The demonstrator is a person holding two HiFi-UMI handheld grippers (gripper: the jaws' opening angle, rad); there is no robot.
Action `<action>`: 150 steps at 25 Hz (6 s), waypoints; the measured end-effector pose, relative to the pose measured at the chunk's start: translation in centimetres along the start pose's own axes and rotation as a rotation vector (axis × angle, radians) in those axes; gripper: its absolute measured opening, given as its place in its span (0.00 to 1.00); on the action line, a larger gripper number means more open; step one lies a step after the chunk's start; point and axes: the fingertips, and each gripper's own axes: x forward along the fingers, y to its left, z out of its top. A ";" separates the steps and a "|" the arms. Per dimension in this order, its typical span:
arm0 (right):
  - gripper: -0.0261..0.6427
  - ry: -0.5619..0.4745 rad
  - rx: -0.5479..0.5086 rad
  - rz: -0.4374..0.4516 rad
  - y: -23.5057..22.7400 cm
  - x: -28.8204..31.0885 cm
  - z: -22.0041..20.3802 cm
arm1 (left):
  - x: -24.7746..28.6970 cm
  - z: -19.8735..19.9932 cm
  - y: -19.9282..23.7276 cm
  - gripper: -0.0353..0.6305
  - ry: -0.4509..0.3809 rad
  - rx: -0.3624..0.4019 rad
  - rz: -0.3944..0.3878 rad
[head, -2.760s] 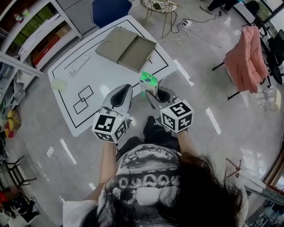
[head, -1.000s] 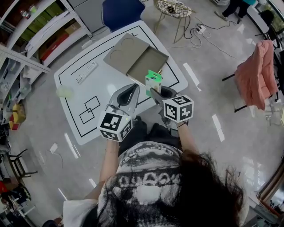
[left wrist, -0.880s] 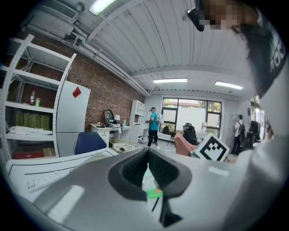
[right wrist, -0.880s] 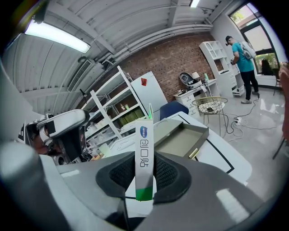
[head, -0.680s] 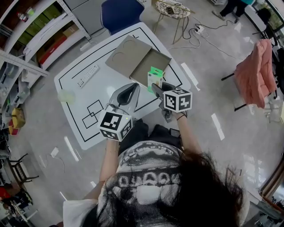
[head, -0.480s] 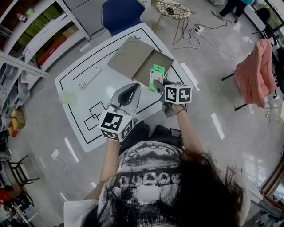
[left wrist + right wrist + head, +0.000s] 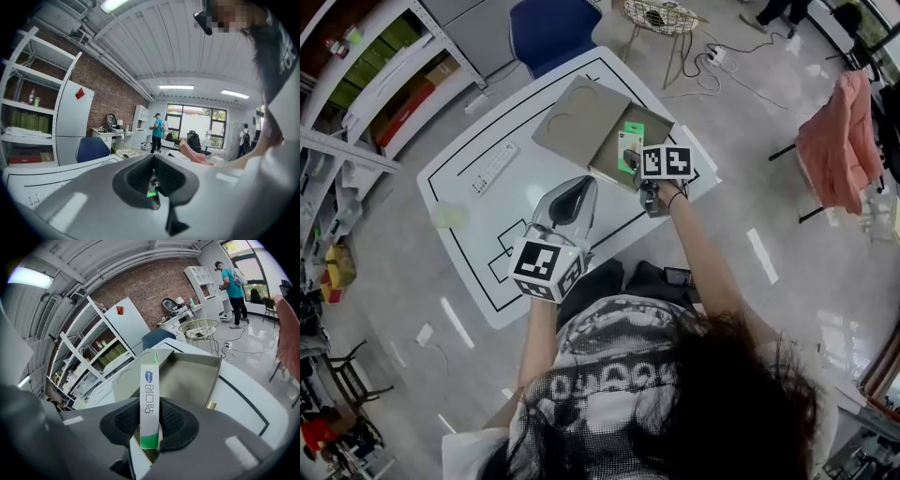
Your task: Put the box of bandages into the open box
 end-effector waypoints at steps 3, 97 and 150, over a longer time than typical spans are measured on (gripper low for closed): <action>0.18 0.034 -0.006 -0.025 -0.4 1.1 0.2 | -0.3 -0.1 0.6 0.05 0.004 -0.004 0.000; 0.12 -0.278 -0.278 0.330 2.6 -27.8 -6.8 | 2.3 -4.1 -17.5 0.05 0.065 -0.062 0.034; 0.03 -0.318 -0.317 0.244 19.0 -28.9 -21.9 | -18.5 -9.3 -16.6 0.05 0.051 -0.076 -0.109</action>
